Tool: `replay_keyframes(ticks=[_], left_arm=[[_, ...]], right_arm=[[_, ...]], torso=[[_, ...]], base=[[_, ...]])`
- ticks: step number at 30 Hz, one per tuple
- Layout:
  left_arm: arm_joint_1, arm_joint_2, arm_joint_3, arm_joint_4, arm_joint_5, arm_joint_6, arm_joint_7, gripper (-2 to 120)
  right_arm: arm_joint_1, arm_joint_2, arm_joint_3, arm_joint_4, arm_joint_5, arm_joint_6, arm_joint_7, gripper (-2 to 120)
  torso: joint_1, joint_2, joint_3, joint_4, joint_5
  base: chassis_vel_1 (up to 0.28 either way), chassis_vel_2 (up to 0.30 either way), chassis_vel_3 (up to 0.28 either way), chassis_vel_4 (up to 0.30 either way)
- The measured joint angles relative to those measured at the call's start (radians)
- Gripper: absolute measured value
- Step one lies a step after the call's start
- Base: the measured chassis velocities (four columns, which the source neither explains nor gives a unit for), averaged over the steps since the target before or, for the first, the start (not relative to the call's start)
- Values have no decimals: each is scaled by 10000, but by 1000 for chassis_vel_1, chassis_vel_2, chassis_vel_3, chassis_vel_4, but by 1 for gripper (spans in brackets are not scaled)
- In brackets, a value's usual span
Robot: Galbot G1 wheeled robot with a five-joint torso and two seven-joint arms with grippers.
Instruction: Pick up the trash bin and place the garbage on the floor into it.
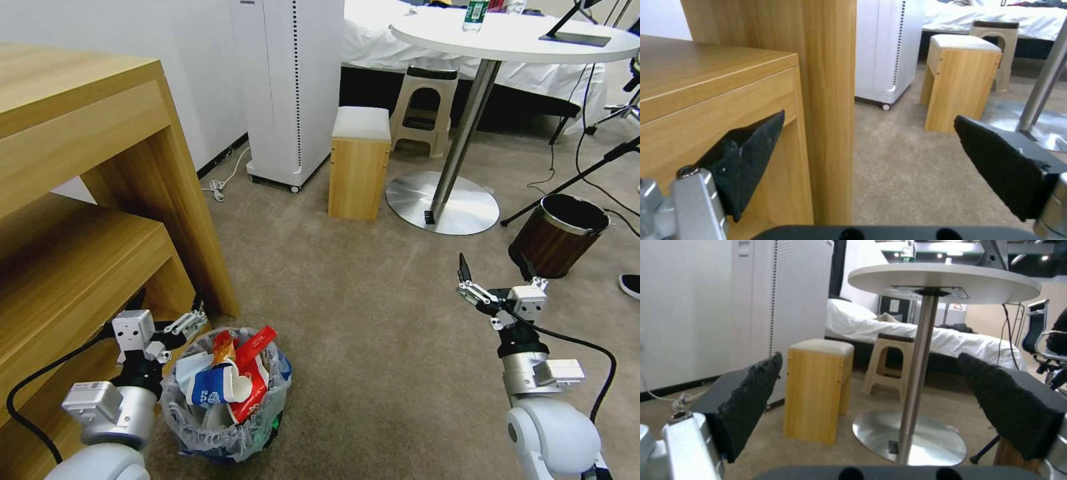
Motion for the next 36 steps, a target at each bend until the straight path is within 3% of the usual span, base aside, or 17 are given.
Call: replay_keyframes(ticks=[36], left_arm=[[1,6,13,3,-42,41,-36,100]], right_arm=[[27,-18,-24,8,42,-53,-17,100]], torso=[[0,0,1,0,0]], base=[[0,0,0,0]])
